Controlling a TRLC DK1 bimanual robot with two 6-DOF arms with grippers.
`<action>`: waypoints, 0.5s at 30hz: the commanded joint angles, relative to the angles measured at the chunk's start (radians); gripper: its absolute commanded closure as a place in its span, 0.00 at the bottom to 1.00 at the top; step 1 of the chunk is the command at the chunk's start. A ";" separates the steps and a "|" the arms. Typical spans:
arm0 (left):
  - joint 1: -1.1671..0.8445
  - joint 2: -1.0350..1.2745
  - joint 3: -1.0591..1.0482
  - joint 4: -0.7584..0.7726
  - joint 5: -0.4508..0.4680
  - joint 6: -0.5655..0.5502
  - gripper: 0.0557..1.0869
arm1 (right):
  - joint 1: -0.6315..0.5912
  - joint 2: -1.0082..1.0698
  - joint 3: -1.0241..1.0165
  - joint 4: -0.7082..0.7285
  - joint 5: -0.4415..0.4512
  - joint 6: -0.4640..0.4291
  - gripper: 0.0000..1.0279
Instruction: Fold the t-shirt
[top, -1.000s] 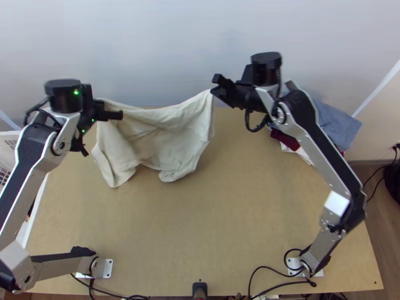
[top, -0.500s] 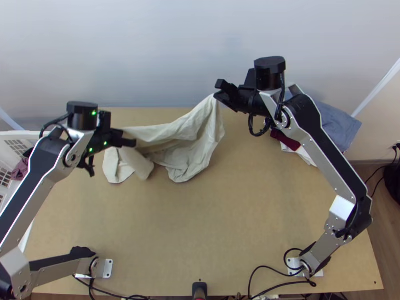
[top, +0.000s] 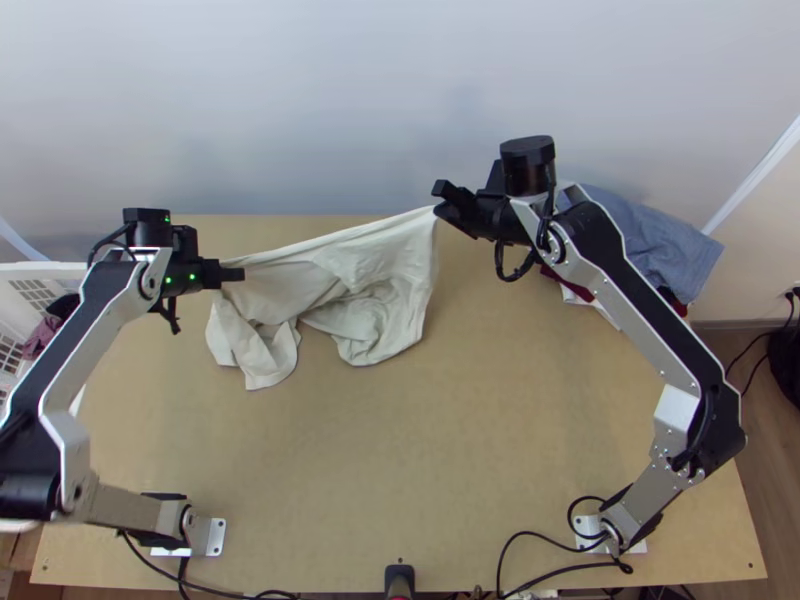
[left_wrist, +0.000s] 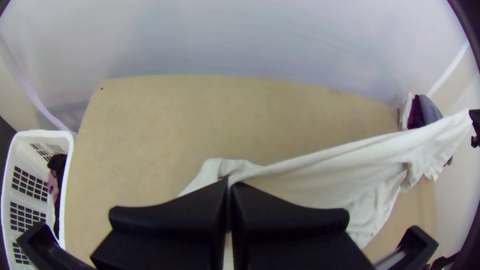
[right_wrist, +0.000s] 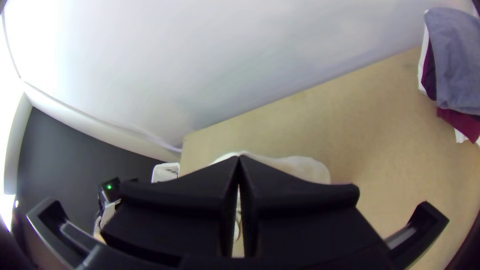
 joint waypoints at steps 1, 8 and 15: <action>0.040 0.117 0.070 0.007 0.010 -0.016 0.68 | -0.010 -0.020 -0.039 0.034 0.027 -0.024 0.97; 0.049 0.151 0.182 -0.122 0.144 -0.085 0.06 | 0.009 0.000 -0.079 0.071 0.050 -0.025 0.97; 0.048 0.016 0.327 -0.357 0.171 -0.133 0.07 | 0.018 0.003 -0.115 0.086 0.054 -0.024 0.97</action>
